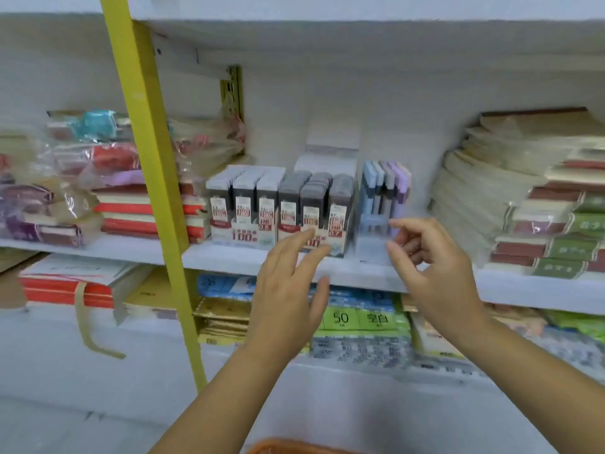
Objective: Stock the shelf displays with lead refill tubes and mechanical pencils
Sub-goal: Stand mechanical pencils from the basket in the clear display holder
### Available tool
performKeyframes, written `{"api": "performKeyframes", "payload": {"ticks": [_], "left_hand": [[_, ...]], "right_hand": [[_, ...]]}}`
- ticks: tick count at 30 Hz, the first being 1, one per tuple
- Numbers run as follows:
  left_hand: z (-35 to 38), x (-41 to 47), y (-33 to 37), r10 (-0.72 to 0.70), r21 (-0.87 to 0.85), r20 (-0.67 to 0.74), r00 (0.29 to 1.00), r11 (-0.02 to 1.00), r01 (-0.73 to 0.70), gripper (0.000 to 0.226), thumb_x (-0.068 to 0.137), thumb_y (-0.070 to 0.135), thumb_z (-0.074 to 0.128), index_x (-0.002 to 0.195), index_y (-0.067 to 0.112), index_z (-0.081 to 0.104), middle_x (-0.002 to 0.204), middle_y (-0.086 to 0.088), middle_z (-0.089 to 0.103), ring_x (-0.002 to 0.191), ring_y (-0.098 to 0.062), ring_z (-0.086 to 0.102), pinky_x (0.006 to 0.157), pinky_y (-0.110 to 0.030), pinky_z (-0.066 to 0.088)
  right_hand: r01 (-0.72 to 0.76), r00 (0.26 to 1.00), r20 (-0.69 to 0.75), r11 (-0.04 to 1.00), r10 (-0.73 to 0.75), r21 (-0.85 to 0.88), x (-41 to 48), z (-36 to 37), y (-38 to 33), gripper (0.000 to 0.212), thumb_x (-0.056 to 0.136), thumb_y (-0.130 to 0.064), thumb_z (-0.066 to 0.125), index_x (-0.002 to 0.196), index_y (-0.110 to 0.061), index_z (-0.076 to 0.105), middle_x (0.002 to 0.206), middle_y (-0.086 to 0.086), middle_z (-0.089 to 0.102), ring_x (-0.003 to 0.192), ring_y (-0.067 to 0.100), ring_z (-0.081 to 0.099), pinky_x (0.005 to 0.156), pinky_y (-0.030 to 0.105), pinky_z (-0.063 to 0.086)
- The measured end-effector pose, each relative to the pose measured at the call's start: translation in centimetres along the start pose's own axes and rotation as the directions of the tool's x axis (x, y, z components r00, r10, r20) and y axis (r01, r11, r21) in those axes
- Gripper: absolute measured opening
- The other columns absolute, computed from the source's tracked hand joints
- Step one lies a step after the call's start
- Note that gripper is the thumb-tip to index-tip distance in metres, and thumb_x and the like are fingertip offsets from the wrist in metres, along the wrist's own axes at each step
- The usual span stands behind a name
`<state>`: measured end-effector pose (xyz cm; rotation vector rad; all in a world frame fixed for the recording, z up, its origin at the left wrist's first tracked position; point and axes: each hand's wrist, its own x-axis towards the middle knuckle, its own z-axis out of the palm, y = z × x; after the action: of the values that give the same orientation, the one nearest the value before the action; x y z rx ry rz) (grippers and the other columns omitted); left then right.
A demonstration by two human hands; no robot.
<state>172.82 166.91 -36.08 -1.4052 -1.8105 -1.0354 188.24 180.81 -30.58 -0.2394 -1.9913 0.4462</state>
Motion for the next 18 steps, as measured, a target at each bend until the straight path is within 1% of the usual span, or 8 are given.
{"api": "performKeyframes", "payload": {"ticks": [2,4,6,8,10,14,16,18], "left_hand": [[1.1,-5.0,-0.3,-0.028,-0.048,0.017,0.999,0.998,0.028,0.033,0.093,0.023,0.058,0.124,0.015,0.062,0.133,-0.007,0.056,0.122,-0.024,0.049,0.106,-0.032,0.036],[2.5,-11.2,-0.8,-0.124,-0.083,0.173,0.977,0.987,0.140,0.031,0.092,0.020,0.061,0.122,0.015,0.064,0.127,-0.007,0.058,0.117,-0.023,0.052,0.100,-0.032,0.040],[3.9,-17.7,-1.5,-0.275,-0.075,0.405,0.872,0.940,0.332,0.033,0.093,0.019,0.063,0.125,0.016,0.063,0.130,-0.006,0.056,0.121,-0.023,0.051,0.099,-0.034,0.042],[5.0,-23.9,-2.5,-0.395,0.002,0.618,0.680,0.865,0.501,0.037,0.093,0.018,0.065,0.130,0.014,0.061,0.134,-0.009,0.052,0.125,-0.026,0.050,0.102,-0.035,0.041],[6.0,-29.1,-4.0,-0.456,0.108,0.756,0.470,0.795,0.597,0.043,0.091,0.018,0.068,0.132,0.008,0.059,0.137,-0.015,0.051,0.129,-0.032,0.049,0.108,-0.036,0.037],[7.5,-37.3,-6.0,-0.463,0.366,0.886,-0.002,0.698,0.615,0.059,0.093,0.028,0.067,0.144,0.011,0.046,0.150,-0.012,0.043,0.138,-0.026,0.041,0.111,-0.027,0.028],[8.3,-40.1,-6.5,-0.418,0.407,0.899,-0.131,0.686,0.603,0.059,0.093,0.031,0.066,0.146,0.015,0.045,0.151,-0.010,0.044,0.136,-0.026,0.044,0.109,-0.027,0.032],[9.3,-41.7,-6.9,-0.393,0.433,0.897,-0.204,0.684,0.586,0.059,0.092,0.035,0.067,0.145,0.019,0.046,0.148,-0.009,0.047,0.131,-0.026,0.049,0.106,-0.029,0.038]], "right_hand": [[-0.082,0.993,0.082,0.996,0.079,0.030,-4.8,1.5,1.0,0.025,0.092,-0.015,0.062,0.110,-0.031,0.059,0.090,-0.014,0.054,0.075,0.009,0.055,0.065,0.014,0.042],[-0.199,0.954,0.226,0.980,0.197,-0.012,-10.5,3.7,2.7,0.022,0.092,-0.012,0.061,0.111,-0.024,0.061,0.088,-0.016,0.054,0.073,0.004,0.054,0.063,0.010,0.039],[-0.357,0.849,0.383,0.929,0.365,-0.094,-16.7,6.1,4.6,0.021,0.093,-0.012,0.060,0.111,-0.021,0.062,0.089,-0.016,0.054,0.073,0.000,0.054,0.063,0.009,0.040],[-0.468,0.710,0.491,0.859,0.505,-0.207,-23.3,8.5,6.4,0.015,0.093,-0.013,0.059,0.106,-0.015,0.064,0.092,-0.012,0.056,0.072,-0.003,0.053,0.070,0.017,0.045],[-0.544,0.554,0.566,0.780,0.611,-0.310,-29.2,10.6,8.0,0.014,0.093,-0.018,0.059,0.105,-0.015,0.065,0.098,-0.006,0.060,0.077,-0.001,0.054,0.078,0.026,0.048],[-0.647,0.072,0.683,0.555,0.727,-0.522,-38.8,13.7,9.8,0.031,0.092,-0.026,0.064,0.121,-0.020,0.059,0.118,0.002,0.061,0.106,0.019,0.060,0.089,0.031,0.048],[-0.607,-0.091,0.696,0.514,0.712,-0.606,-42.2,15.0,10.4,0.040,0.092,-0.027,0.064,0.129,-0.017,0.054,0.130,0.006,0.058,0.115,0.023,0.057,0.091,0.030,0.046],[-0.569,-0.182,0.687,0.495,0.704,-0.657,-44.4,16.1,10.9,0.046,0.092,-0.028,0.064,0.134,-0.015,0.050,0.134,0.008,0.056,0.118,0.025,0.056,0.093,0.032,0.046]]}}
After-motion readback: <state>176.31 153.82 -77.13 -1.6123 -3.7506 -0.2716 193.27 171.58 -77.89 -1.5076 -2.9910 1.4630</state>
